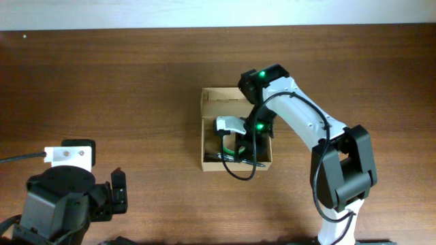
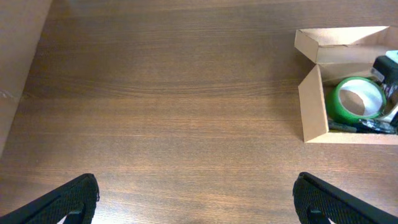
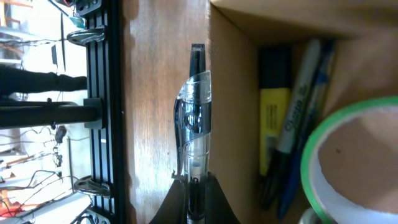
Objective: Pack container
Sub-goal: 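Carry the clear pen into the box and release it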
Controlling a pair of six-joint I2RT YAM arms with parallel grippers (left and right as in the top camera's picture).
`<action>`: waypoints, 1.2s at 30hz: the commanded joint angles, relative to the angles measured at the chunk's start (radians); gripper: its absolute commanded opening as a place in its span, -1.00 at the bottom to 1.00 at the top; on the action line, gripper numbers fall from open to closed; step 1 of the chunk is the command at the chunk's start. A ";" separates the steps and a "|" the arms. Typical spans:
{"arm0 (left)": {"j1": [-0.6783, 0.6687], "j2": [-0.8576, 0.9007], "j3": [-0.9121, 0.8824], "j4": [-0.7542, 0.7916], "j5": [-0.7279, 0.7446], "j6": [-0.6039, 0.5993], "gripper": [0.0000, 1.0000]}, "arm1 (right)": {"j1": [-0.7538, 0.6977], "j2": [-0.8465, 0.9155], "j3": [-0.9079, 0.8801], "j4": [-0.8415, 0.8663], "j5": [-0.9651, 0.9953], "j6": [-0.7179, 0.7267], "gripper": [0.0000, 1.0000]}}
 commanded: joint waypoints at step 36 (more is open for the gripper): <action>0.004 -0.003 -0.003 0.001 0.011 0.015 0.99 | 0.044 -0.024 0.153 0.035 0.149 0.100 -0.92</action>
